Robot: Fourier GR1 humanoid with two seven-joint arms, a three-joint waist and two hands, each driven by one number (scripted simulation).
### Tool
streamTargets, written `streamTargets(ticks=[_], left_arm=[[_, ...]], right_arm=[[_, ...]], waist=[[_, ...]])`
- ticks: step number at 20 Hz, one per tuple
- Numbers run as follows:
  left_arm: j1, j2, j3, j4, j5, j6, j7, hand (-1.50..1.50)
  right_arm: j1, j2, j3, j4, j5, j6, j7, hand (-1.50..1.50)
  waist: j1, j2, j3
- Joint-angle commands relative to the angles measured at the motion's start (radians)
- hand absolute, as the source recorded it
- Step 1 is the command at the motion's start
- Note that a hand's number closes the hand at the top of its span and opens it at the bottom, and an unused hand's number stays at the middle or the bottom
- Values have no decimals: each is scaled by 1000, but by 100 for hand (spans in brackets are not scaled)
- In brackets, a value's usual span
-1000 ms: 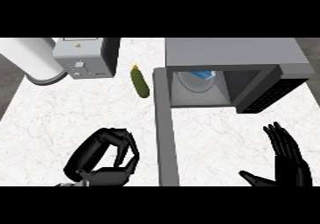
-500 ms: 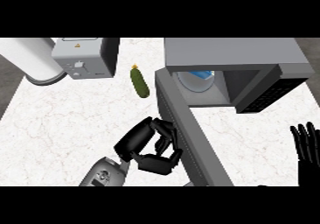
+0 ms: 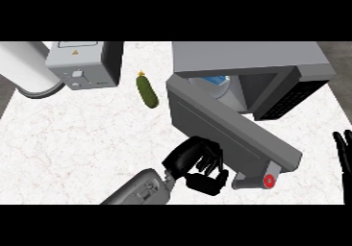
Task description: Pick up the milk, place it into the microwave and close the microwave
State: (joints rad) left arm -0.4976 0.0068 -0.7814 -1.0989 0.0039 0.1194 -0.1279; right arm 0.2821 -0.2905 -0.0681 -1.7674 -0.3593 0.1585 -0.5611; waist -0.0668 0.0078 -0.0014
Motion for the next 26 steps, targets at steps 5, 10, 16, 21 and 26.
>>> streamTargets(ticks=[5, 10, 16, 21, 26], left_arm=[[-167, -6, -130, 84, 251, 139, -30, -150], [-232, -6, -92, 74, 371, 180, -121, 150], [-351, -7, -64, 133, 459, 224, -134, 150], [-443, -7, -36, 195, 520, 235, -146, 150], [-505, -6, -29, 244, 562, 269, -154, 150]], right_arm=[[-63, -54, 21, -91, -53, 69, 75, -150], [-100, -79, 40, -142, -81, 103, 111, -150], [-149, -119, 45, -185, -115, 135, 155, -150], [-156, -121, 33, -202, -151, 128, 181, -150], [-168, -164, 34, -230, -184, 158, 226, -150]], waist=[[-83, 19, -3], [-133, 30, -6], [-196, 44, -4], [-234, 54, -1], [-279, 60, -1]])
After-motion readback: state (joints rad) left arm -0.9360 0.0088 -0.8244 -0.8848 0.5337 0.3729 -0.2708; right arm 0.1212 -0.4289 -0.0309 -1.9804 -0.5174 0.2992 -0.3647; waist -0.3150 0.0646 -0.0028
